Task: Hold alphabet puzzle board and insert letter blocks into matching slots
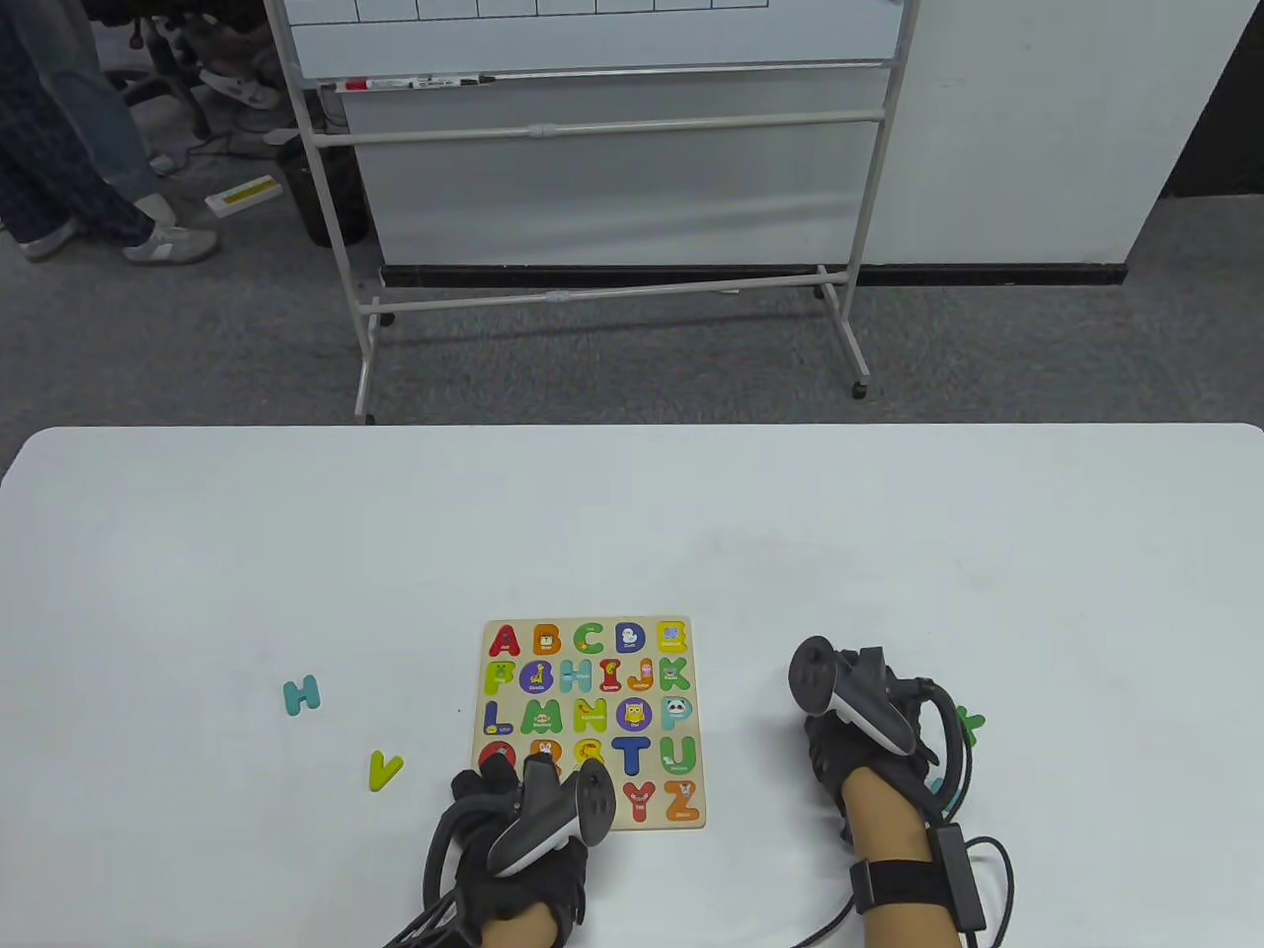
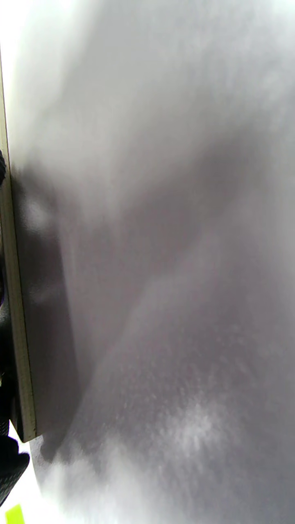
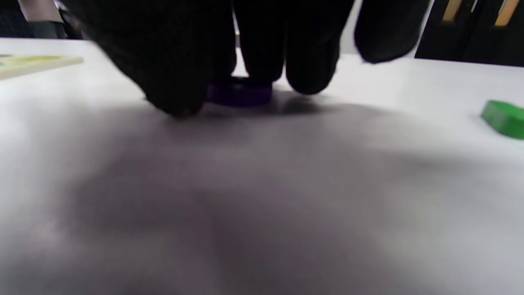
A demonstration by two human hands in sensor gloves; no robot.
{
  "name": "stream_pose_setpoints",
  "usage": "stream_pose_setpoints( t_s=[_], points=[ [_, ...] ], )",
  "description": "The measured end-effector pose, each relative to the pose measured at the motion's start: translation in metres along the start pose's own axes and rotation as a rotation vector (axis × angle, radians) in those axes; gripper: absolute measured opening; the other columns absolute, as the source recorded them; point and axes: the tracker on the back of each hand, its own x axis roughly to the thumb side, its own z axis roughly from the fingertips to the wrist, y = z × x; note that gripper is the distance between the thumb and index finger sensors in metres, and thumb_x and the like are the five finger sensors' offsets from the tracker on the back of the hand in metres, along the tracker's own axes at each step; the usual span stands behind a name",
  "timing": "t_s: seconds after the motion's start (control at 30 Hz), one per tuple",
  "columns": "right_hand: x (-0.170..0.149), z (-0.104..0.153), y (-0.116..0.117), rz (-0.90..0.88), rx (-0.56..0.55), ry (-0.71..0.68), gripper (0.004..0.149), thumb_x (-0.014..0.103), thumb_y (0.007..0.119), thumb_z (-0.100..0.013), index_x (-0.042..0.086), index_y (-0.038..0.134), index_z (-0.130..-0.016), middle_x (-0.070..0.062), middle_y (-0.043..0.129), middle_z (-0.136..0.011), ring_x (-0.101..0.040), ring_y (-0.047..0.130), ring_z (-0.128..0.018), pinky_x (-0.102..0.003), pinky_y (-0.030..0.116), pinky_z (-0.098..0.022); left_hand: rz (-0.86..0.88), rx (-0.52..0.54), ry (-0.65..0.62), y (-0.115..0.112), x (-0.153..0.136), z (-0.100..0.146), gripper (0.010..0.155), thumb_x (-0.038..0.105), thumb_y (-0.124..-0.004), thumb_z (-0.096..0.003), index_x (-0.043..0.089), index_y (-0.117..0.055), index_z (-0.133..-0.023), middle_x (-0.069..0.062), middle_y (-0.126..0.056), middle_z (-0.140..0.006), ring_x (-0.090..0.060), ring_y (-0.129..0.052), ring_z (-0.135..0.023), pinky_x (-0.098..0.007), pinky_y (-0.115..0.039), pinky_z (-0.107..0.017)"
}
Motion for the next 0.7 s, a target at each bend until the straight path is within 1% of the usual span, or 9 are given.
stream_pose_setpoints(
  t_s=[0.1,0.2,0.3,0.37,0.5,0.6,0.7],
  points=[
    [0.002,0.001,0.0,0.032,-0.016,-0.013,0.062,0.035,0.087,-0.045,0.023,0.071,-0.104,-0.011,0.073,-0.107,-0.036,0.085,-0.09,-0.059,0.066,-0.066,0.001,0.0,0.0,0.0,0.0,0.0,0.077,0.046,-0.049,-0.0508,-0.004,-0.028,-0.106,-0.049,-0.033,-0.101,-0.077,-0.045,-0.088,-0.075,-0.059,-0.059],
    [0.006,0.001,0.002,0.06,-0.058,-0.019,0.059,0.031,0.088,-0.044,0.021,0.076,-0.101,-0.012,0.078,-0.103,-0.036,0.091,-0.083,-0.057,0.07,-0.063,-0.001,-0.001,-0.001,0.0,0.0,0.0,0.077,0.046,-0.049,-0.0508,-0.004,-0.027,-0.106,-0.049,-0.033,-0.101,-0.077,-0.046,-0.088,-0.075,-0.059,-0.059],
    [0.008,-0.001,0.002,0.067,-0.062,-0.021,0.057,0.027,0.089,-0.043,0.017,0.078,-0.098,-0.017,0.08,-0.1,-0.037,0.094,-0.079,-0.057,0.072,-0.06,-0.001,-0.002,-0.002,0.0,0.0,0.0,0.077,0.046,-0.049,-0.0507,-0.004,-0.027,-0.105,-0.049,-0.033,-0.101,-0.077,-0.046,-0.088,-0.075,-0.059,-0.059],
    [0.008,-0.002,0.002,0.062,-0.05,-0.022,0.057,0.027,0.089,-0.043,0.015,0.078,-0.098,-0.019,0.079,-0.099,-0.038,0.094,-0.077,-0.058,0.072,-0.06,0.0,-0.003,-0.004,0.0,0.0,0.0,0.077,0.046,-0.049,-0.0508,-0.004,-0.027,-0.105,-0.049,-0.033,-0.101,-0.078,-0.045,-0.088,-0.075,-0.059,-0.059],
    [0.006,0.0,0.001,0.014,-0.08,-0.047,0.058,0.029,0.091,-0.042,0.015,0.079,-0.097,-0.019,0.081,-0.098,-0.037,0.096,-0.075,-0.057,0.073,-0.059,0.005,-0.004,-0.003,0.0,0.0,0.0,0.077,0.046,-0.049,-0.0508,-0.004,-0.028,-0.106,-0.049,-0.032,-0.101,-0.078,-0.045,-0.088,-0.075,-0.059,-0.06],
    [0.017,0.004,-0.003,0.031,-0.113,-0.1,0.058,0.03,0.091,-0.042,0.015,0.079,-0.097,-0.02,0.081,-0.097,-0.036,0.096,-0.075,-0.057,0.074,-0.058,0.019,-0.009,-0.006,-0.001,0.0,-0.001,0.077,0.046,-0.05,-0.051,-0.004,-0.027,-0.106,-0.049,-0.031,-0.101,-0.078,-0.044,-0.088,-0.075,-0.059,-0.059],
    [0.039,0.008,-0.01,0.092,-0.168,-0.175,0.059,0.031,0.092,-0.041,0.016,0.079,-0.097,-0.019,0.082,-0.097,-0.034,0.097,-0.076,-0.057,0.074,-0.059,0.018,-0.008,-0.008,0.0,0.0,-0.001,0.077,0.046,-0.05,-0.051,-0.004,-0.027,-0.105,-0.05,-0.031,-0.101,-0.078,-0.044,-0.087,-0.075,-0.059,-0.059]
  ],
)
